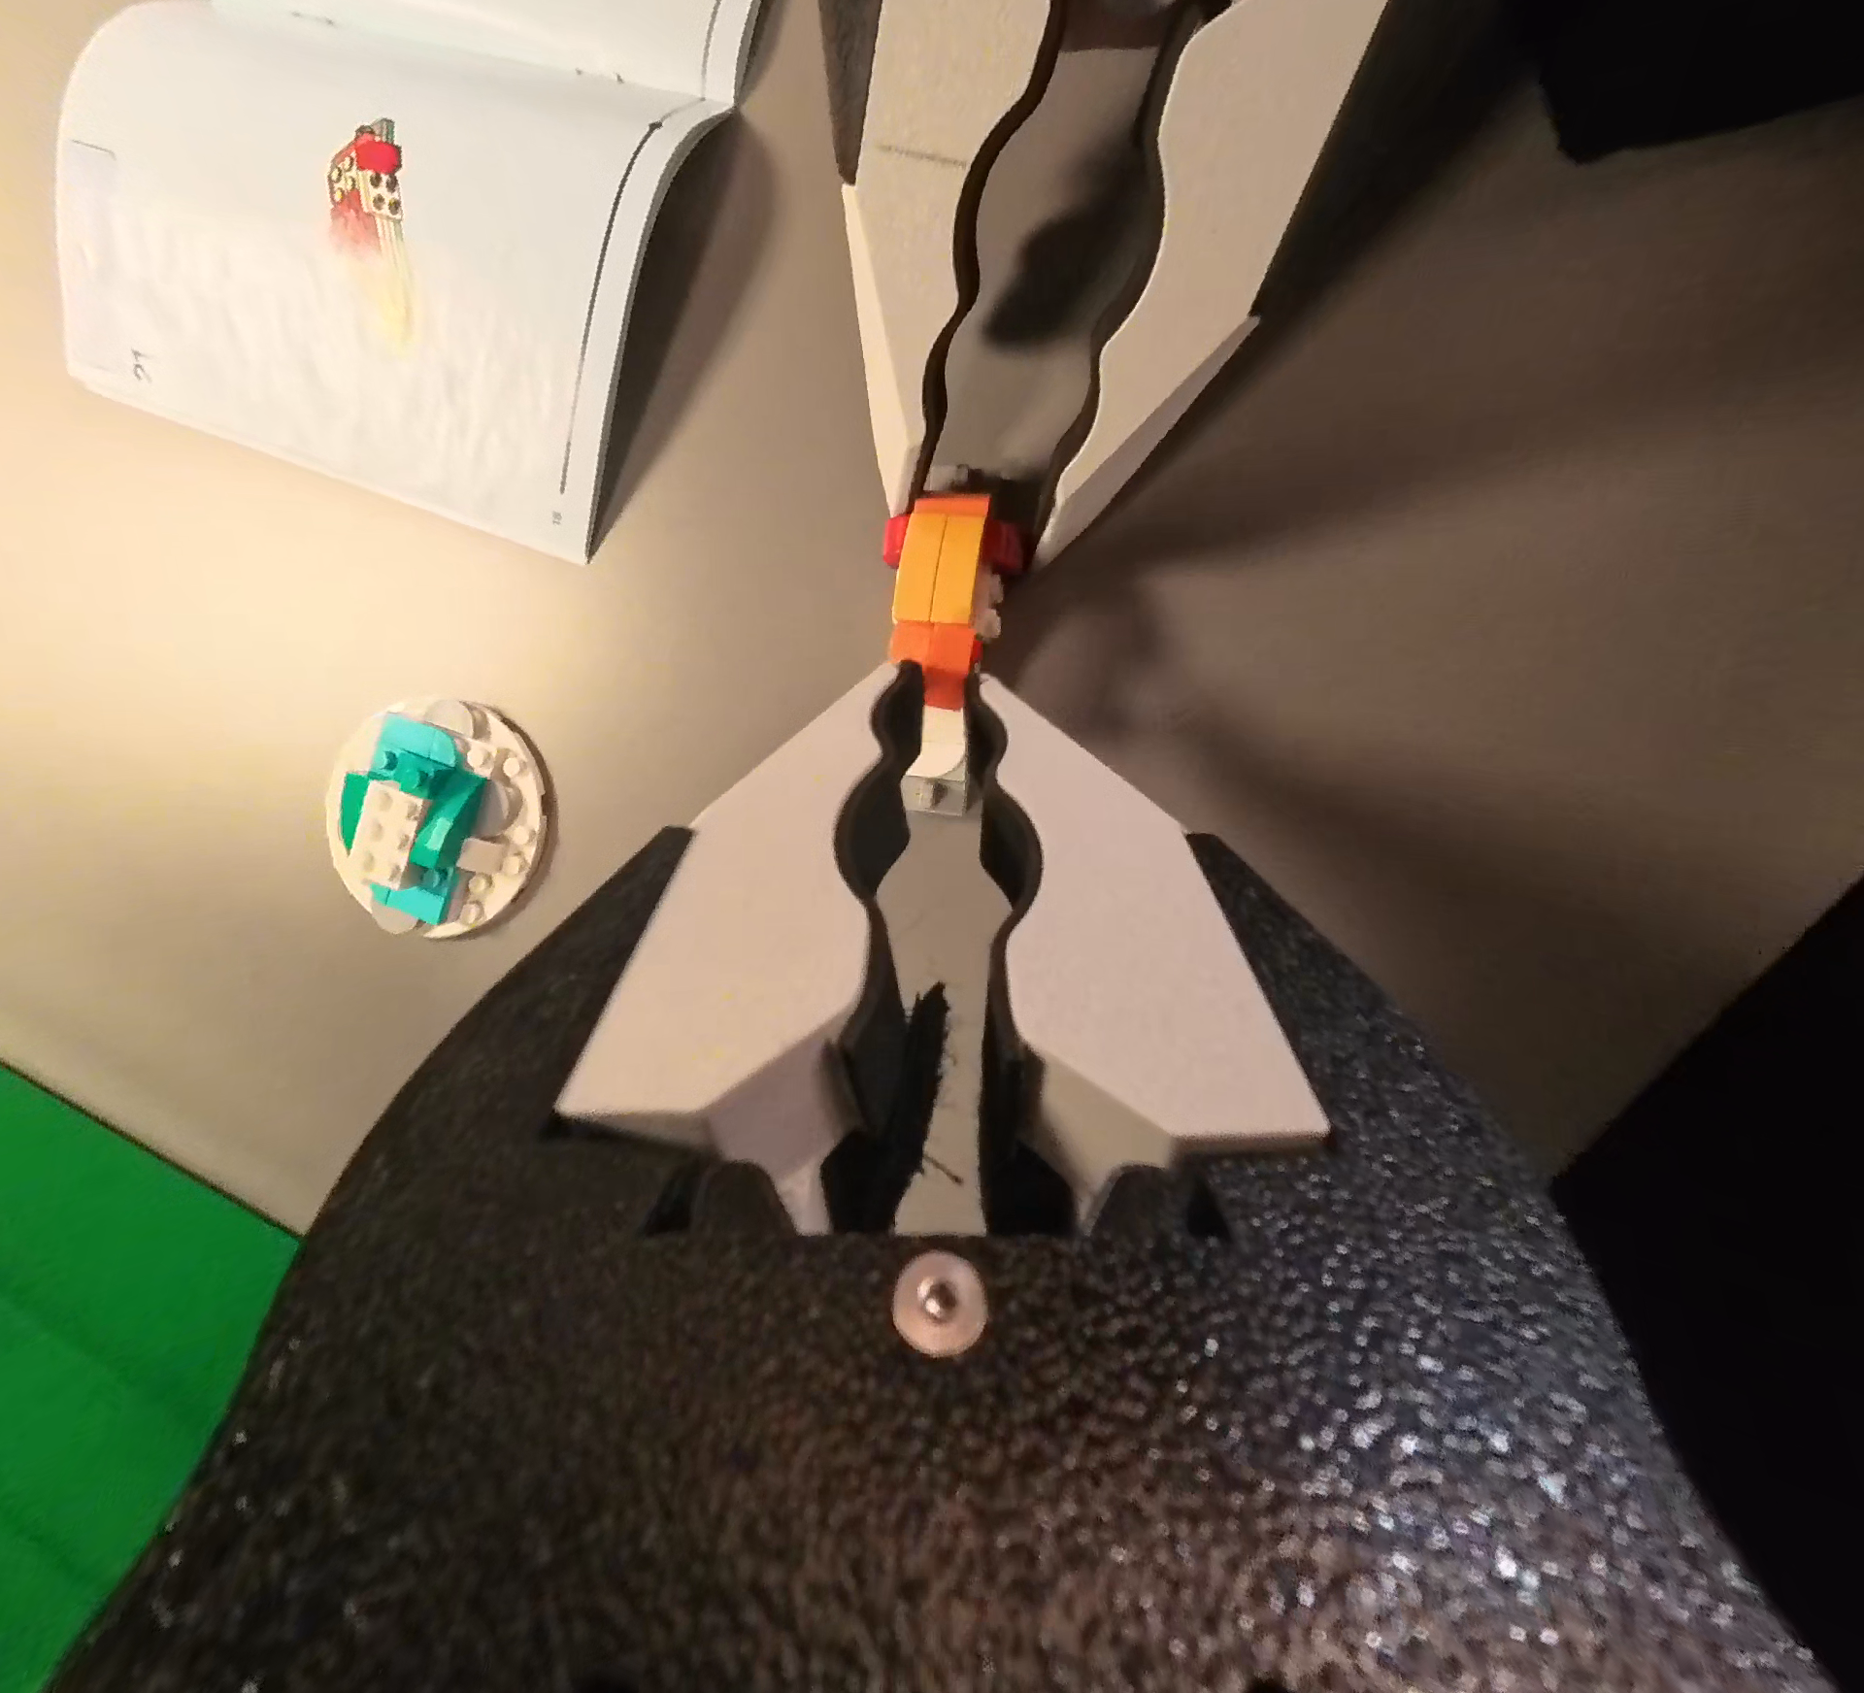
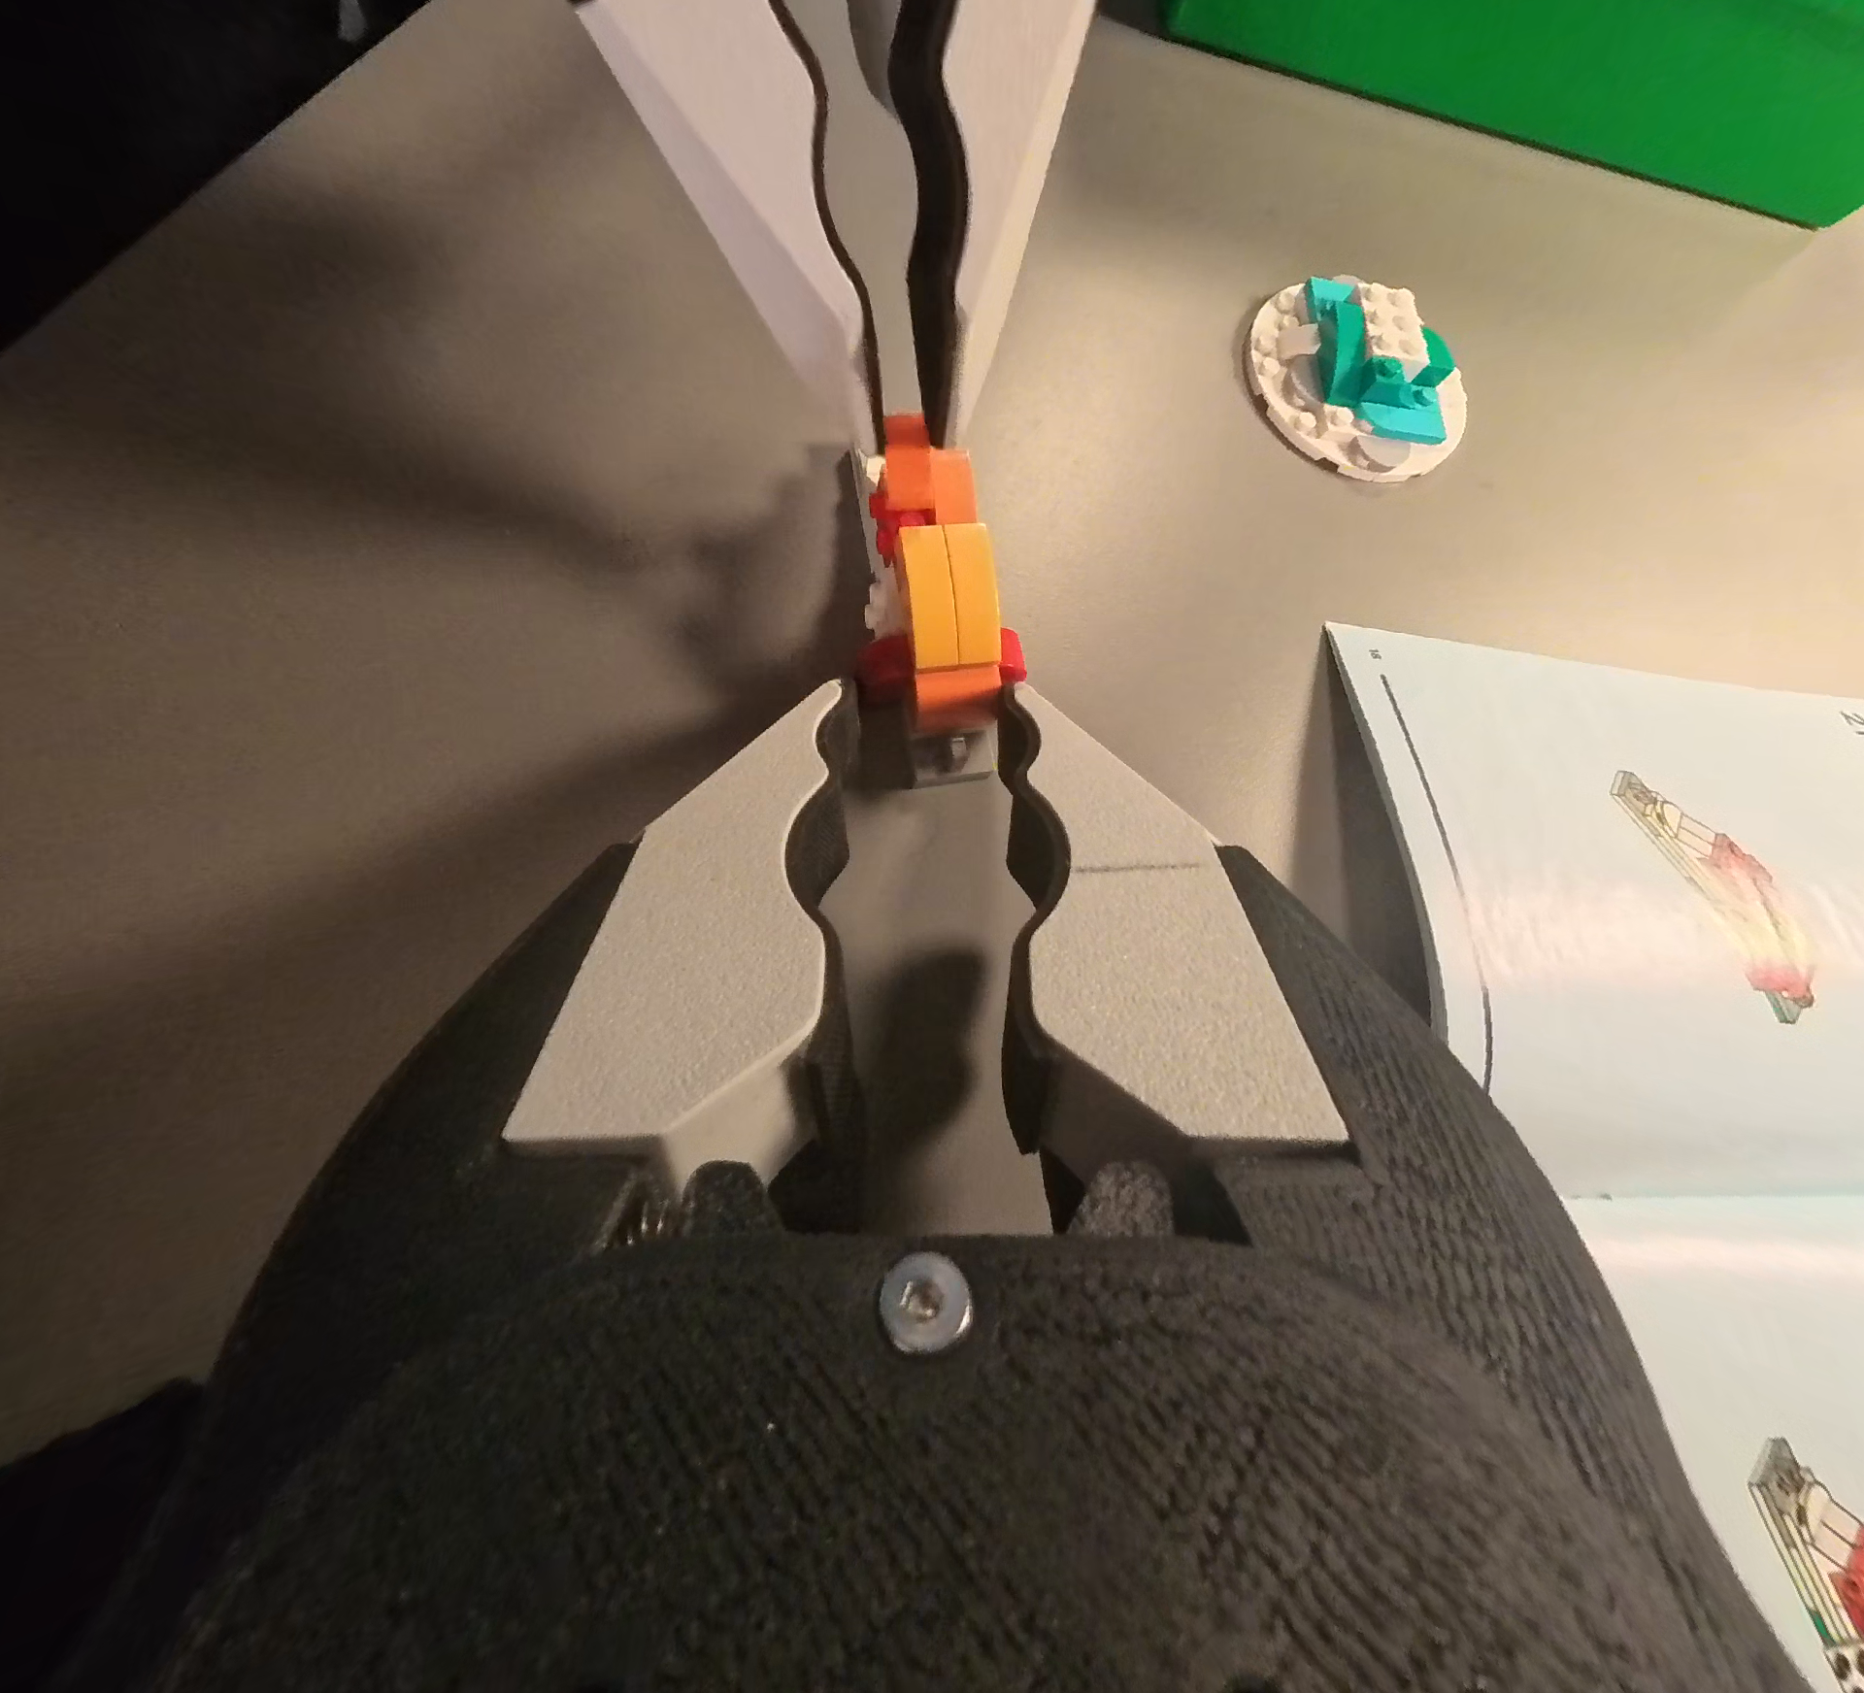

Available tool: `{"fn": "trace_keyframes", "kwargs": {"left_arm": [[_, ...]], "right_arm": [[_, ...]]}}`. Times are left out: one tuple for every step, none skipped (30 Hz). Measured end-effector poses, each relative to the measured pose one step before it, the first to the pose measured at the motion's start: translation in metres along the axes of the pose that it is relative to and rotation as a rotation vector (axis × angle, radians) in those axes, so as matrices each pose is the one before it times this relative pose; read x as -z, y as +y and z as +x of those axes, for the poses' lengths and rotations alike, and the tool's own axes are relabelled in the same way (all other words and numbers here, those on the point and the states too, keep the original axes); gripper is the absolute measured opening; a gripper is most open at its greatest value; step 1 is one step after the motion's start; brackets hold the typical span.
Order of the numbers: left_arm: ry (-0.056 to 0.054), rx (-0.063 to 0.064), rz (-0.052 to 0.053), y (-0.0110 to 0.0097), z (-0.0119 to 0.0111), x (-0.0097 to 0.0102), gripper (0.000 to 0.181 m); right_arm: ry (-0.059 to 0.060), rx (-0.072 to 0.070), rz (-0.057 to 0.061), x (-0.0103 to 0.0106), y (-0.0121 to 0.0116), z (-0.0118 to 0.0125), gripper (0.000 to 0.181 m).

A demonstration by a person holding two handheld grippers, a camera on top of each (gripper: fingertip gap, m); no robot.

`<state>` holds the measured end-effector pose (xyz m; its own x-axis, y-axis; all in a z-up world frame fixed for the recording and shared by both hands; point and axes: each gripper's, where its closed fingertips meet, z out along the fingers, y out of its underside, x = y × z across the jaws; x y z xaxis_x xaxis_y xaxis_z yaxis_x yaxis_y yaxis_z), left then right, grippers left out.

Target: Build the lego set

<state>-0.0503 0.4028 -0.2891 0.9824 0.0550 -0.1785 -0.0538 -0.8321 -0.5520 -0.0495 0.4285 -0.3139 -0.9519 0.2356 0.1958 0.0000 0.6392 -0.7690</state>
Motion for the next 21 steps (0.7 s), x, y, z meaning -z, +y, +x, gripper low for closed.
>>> {"fn": "trace_keyframes", "kwargs": {"left_arm": [[-0.006, 0.0027, -0.0036, 0.00022, -0.00091, -0.00061, 0.005], [-0.0035, 0.0002, -0.0051, 0.00045, -0.00049, -0.00068, 0.005], [0.0036, 0.0001, -0.0039, 0.00031, 0.00062, -0.00083, 0.005], [0.0027, 0.0035, -0.0062, 0.00053, 0.00036, -0.00094, 0.005], [0.0033, -0.0019, -0.0049, 0.00056, 0.00046, -0.00092, 0.005], [0.0019, -0.0057, -0.0027, 0.0003, 0.00048, -0.00094, 0.005], [-0.0021, -0.007, -0.0009, -0.00018, -0.00035, -0.00016, 0.005], [-0.0027, -0.0026, -0.0028, 0.00012, -0.00072, -0.00013, 0.005], [-0.0016, -0.0009, -0.0017, 0.0, -0.00047, -0.00007, 0.005], [-0.0016, 0.0017, -0.0025, 0.00002, -0.00038, -0.00009, 0.006], [-0.0032, 0.0004, -0.0031, 0.0, -0.00019, 0.0, 0.006], [-0.0064, -0.0029, -0.0034, -0.00006, -0.00034, -0.00016, 0.005], [-0.0086, -0.0067, -0.0031, -0.00009, -0.00031, -0.00013, 0.006], [-0.0087, -0.0098, -0.0034, 0.00002, -0.00021, -0.0002, 0.005], [-0.0073, -0.0101, -0.0033, -0.00007, 0.00005, -0.00009, 0.006], [-0.0077, -0.007, -0.0037, 0.00026, -0.00031, -0.00038, 0.008], [-0.0086, -0.0004, -0.0033, 0.00041, -0.00098, -0.00044, 0.01], [-0.0044, 0.0009, 0.0005, -0.00005, -0.00085, -0.00011, 0.012], [0.0007, -0.0011, 0.0009, 0.00005, -0.00033, 0.00018, 0.013], [0.0015, 0.002, 0.001, 0.00007, -0.0003, 0.0001, 0.013], [0.0016, 0.0026, 0.0001, 0.00001, -0.00014, 0.00009, 0.014]], "right_arm": [[0.0002, 0.0001, 0.0, 0.0, 0.00001, 0.00004, 0.026], [0.0003, 0.0003, 0.0, 0.00003, 0.0, -0.00003, 0.026], [0.0005, 0.0, 0.0, -0.00007, -0.00006, 0.00004, 0.026], [0.0009, -0.0008, -0.0003, 0.00002, 0.00005, 0.00008, 0.026], [0.0006, -0.0003, -0.0002, 0.00004, 0.00002, -0.00003, 0.026], [0.0009, -0.0004, -0.0004, 0.00003, 0.00005, 0.00009, 0.026], [0.0013, -0.0019, -0.0004, 0.0, 0.00006, 0.00015, 0.026], [0.0011, 0.0, -0.0001, 0.00001, 0.00002, 0.00015, 0.026], [0.0007, -0.0005, -0.0002, 0.00001, 0.00003, 0.00006, 0.026], [0.0015, -0.001, -0.0004, -0.00008, -0.00001, 0.0002, 0.026], [0.0011, -0.0009, -0.0003, -0.00001, 0.00004, 0.00018, 0.026], [0.0017, -0.0006, -0.0003, -0.00001, 0.00005, 0.00029, 0.026], [0.0015, -0.0011, -0.0004, -0.00001, 0.00005, 0.00024, 0.026], [0.0004, -0.0006, -0.0001, 0.00001, 0.00002, 0.00002, 0.026], [0.0001, -0.0002, 0.0, 0.0, -0.00001, 0.0, 0.026], [-0.0003, -0.0003, 0.0001, -0.00001, -0.00001, -0.00005, 0.026], [0.0001, 0.0001, 0.0001, -0.00002, -0.00016, 0.00001, 0.026], [0.0, -0.0003, 0.0001, 0.0, -0.00001, -0.00002, 0.026], [-0.0001, -0.0002, 0.0001, -0.00001, -0.00001, -0.00003, 0.026], [0.0, -0.0001, 0.0001, 0.0, -0.00001, -0.00001, 0.026], [-0.0001, -0.0002, 0.0001, -0.00001, -0.00001, -0.00003, 0.026]]}}
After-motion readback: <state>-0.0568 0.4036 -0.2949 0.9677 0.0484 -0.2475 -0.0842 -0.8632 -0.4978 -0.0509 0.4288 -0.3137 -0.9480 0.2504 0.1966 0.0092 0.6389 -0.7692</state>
